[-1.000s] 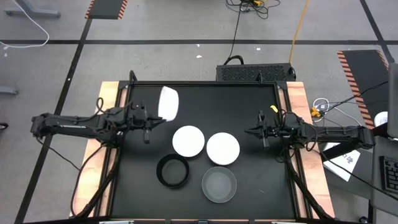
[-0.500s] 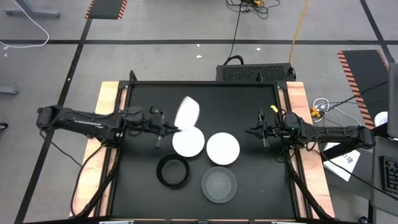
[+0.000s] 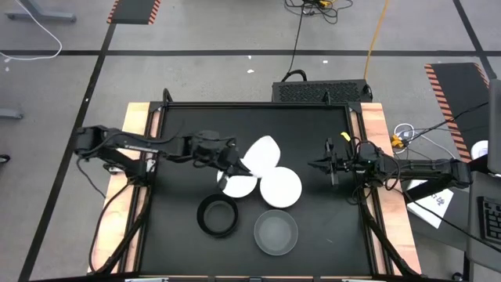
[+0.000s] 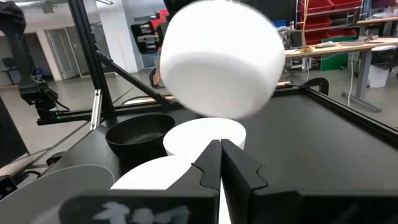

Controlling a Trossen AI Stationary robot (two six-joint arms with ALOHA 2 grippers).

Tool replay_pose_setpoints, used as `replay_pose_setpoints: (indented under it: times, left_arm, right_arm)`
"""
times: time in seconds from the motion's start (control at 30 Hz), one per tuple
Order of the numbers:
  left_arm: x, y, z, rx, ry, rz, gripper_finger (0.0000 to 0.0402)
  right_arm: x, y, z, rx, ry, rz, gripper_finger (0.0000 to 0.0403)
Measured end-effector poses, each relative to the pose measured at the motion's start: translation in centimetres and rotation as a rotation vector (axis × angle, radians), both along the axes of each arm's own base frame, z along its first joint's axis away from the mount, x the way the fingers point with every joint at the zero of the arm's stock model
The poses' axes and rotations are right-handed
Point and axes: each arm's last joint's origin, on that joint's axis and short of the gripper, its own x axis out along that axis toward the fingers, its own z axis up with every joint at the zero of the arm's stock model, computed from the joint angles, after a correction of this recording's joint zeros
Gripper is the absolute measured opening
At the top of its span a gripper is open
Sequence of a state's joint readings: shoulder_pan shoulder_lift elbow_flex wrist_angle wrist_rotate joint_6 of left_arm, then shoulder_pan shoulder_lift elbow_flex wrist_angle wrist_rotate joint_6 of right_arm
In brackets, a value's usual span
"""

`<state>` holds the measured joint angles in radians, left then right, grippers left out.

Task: Nest bowls inside each other
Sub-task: Stack the top left white bowl into the white bowl

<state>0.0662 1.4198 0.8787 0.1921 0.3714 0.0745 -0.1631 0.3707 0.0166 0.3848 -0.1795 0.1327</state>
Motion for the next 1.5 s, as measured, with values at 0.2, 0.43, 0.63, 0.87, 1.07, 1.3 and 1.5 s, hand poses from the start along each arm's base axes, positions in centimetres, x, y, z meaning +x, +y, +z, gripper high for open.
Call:
replay_pose_setpoints:
  times: [0.2, 0.43, 0.63, 0.87, 1.07, 1.3, 1.5]
  left_arm:
    - [3.3, 0.2, 0.4, 0.001, 0.119, -0.005, 0.0]
    - [6.3, -1.2, 1.3, 0.023, 0.157, -0.103, 0.0]
    - [8.6, -2.9, 1.7, 0.04, 0.23, -0.151, 0.0]
    - [9.9, -4.9, 1.3, 0.083, 0.307, -0.172, 0.0]
    - [10.8, -5.4, -0.7, 0.099, 0.367, -0.129, 0.0]
    - [11.3, -4.2, -2.6, 0.119, 0.443, -0.034, 0.0]
    - [11.0, -4.0, -3.3, 0.138, 0.51, -0.011, 0.0]
  right_arm:
    - [0.0, 0.0, 0.0, -0.022, -0.002, -0.001, 0.0]
    - [0.0, 0.0, -0.1, -0.023, 0.013, -0.002, 0.0]
    - [0.0, 0.0, -0.3, -0.018, 0.035, -0.001, 0.0]
    - [0.0, 0.0, -0.3, -0.015, 0.032, -0.003, 0.0]
    - [0.0, 0.0, -0.3, -0.016, 0.031, -0.003, 0.0]
    - [0.0, 0.0, -0.3, -0.017, 0.026, -0.003, 0.0]
    - [0.0, 0.0, -0.3, -0.017, 0.026, -0.004, 0.0]
